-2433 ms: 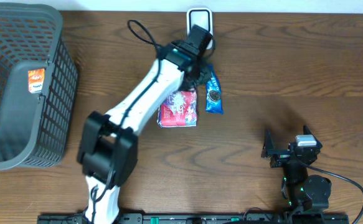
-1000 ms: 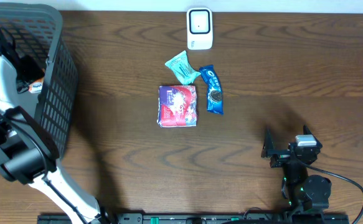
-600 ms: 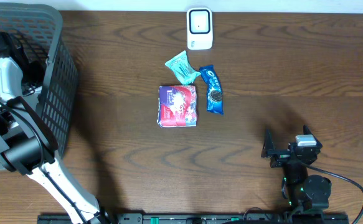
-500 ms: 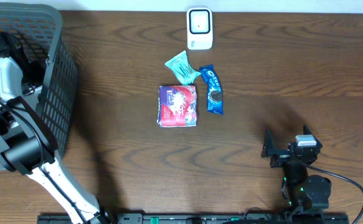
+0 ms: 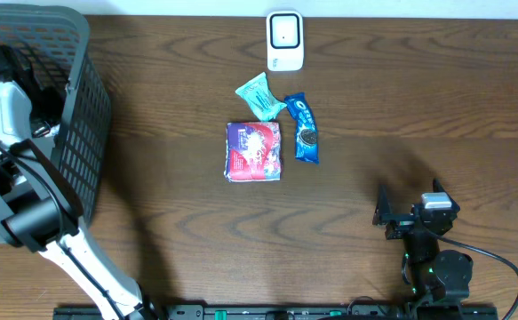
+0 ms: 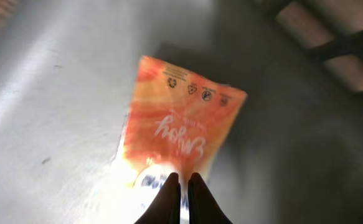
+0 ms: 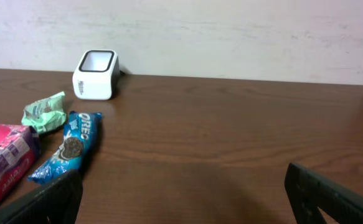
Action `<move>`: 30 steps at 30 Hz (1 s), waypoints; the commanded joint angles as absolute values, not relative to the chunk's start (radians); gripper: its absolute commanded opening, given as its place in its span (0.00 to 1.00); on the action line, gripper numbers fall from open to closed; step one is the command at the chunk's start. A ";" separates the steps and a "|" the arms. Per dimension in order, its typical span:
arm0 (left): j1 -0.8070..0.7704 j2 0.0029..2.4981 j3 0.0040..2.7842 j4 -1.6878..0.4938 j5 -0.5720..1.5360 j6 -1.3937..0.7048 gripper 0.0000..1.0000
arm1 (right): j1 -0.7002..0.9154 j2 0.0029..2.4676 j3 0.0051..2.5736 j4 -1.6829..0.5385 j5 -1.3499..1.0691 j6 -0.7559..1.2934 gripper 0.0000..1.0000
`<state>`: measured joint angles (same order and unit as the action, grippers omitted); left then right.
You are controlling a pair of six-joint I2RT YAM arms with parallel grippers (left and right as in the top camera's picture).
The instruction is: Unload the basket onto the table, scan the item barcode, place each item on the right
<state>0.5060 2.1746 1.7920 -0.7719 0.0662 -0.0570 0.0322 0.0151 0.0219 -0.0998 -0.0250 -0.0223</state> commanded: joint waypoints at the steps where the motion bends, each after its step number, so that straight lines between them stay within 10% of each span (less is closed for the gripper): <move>1: 0.508 1.967 1.797 -0.764 0.072 -0.152 0.07 | 0.026 0.011 0.018 -0.100 -0.017 -0.016 0.99; 8: 0.507 1.591 1.797 -0.707 0.132 -0.213 0.08 | 0.026 0.011 0.018 -0.100 -0.017 -0.016 0.99; 11: 0.508 1.545 1.797 -0.719 0.131 -0.139 0.63 | 0.026 0.011 0.018 -0.100 -0.017 -0.016 0.99; 14: 0.507 1.565 1.790 -0.763 0.127 -0.102 0.83 | 0.026 0.011 0.018 -0.100 -0.017 -0.016 0.99; 30: 0.506 1.993 1.718 -0.689 0.126 -0.037 0.85 | 0.026 0.011 0.018 -0.100 -0.017 -0.016 0.99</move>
